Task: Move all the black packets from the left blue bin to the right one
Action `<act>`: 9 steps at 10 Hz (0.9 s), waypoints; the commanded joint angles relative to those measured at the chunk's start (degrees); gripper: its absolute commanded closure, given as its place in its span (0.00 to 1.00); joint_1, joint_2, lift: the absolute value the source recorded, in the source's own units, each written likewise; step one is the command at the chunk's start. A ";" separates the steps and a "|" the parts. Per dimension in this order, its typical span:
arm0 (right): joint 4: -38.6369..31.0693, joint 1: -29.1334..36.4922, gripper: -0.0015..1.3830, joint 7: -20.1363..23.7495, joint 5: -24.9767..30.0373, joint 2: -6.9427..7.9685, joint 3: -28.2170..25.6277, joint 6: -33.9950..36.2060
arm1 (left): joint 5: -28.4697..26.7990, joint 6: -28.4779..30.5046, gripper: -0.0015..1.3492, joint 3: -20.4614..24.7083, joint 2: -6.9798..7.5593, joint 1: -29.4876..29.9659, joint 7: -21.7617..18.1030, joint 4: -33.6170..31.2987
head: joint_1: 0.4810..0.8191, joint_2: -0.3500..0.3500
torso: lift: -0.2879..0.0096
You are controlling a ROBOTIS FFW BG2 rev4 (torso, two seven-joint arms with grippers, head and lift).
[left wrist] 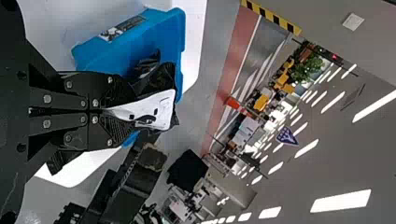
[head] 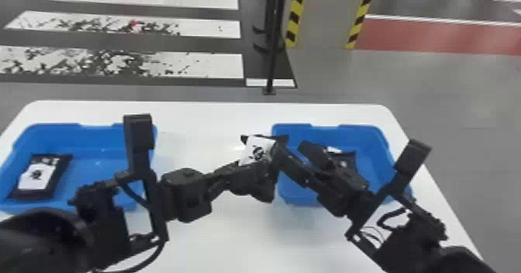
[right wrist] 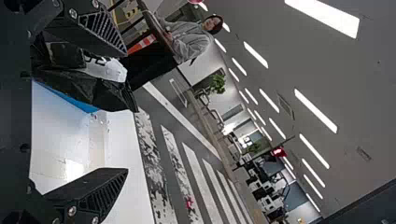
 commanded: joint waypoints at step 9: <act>2.17 -1.37 0.92 0.26 -7.72 0.22 3.02 1.67 | 0.78 0.31 0.90 0.15 -0.19 -0.10 0.18 0.12 | 0.63 0.33 | 0.50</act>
